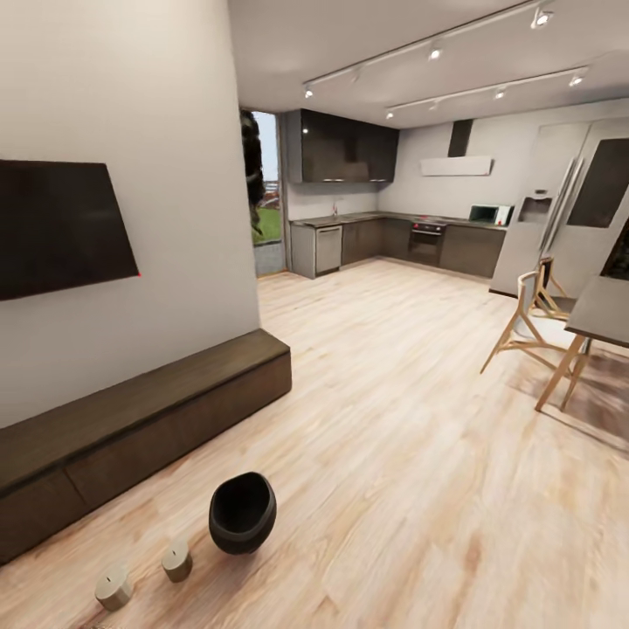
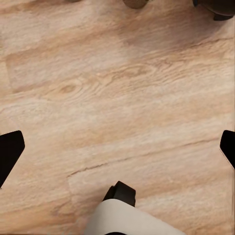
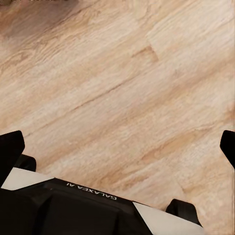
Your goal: Place each of the two pumpkins and all three candles from the living room inside a cabinet in the living room (use any cabinet), then make sure every cabinet is closed, and position the cauldron so it is next to a table in the living room.
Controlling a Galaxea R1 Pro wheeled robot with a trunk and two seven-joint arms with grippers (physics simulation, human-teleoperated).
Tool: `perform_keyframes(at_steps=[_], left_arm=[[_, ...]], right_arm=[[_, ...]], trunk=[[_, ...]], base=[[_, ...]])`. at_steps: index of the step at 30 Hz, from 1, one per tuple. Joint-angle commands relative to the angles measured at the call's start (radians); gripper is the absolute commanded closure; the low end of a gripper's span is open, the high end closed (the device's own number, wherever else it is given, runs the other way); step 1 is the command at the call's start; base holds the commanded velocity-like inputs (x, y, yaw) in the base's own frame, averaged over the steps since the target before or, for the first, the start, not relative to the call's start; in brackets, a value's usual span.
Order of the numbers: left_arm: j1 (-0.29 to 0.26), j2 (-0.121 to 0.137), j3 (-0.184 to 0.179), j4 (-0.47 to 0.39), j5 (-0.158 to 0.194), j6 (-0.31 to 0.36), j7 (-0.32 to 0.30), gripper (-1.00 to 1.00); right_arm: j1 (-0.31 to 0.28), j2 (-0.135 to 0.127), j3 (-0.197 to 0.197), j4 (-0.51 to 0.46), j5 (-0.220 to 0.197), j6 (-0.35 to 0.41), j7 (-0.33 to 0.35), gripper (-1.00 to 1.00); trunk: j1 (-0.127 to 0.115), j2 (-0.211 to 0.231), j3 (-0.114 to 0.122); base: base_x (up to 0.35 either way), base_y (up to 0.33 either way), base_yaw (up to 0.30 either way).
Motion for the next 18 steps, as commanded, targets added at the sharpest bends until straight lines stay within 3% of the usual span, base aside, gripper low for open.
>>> perform_keyframes(at_steps=[1, 9, 18], left_arm=[[0.0, 0.0, 0.0, 0.0, 0.0, 0.0, 0.0, -1.0], [0.0, -0.003, 0.0, 0.0, 0.0, 0.0, 0.0, -1.0], [0.0, -0.003, 0.0, 0.0, 0.0, 0.0, 0.0, -1.0]], right_arm=[[0.0, 0.0, 0.0, 0.0, 0.0, 0.0, 0.0, -1.0], [0.001, 0.0, 0.001, 0.0, 0.0, 0.0, -0.003, -1.0], [0.0, 0.0, 0.002, 0.0, 0.001, 0.001, -0.005, -1.0]], trunk=[[0.0, 0.0, 0.0], [0.0, 0.0, -0.001], [0.0, 0.0, -0.008]], base=[[0.231, -0.207, 0.292], [0.2, -0.189, 0.291], [0.026, -0.027, 0.261]])
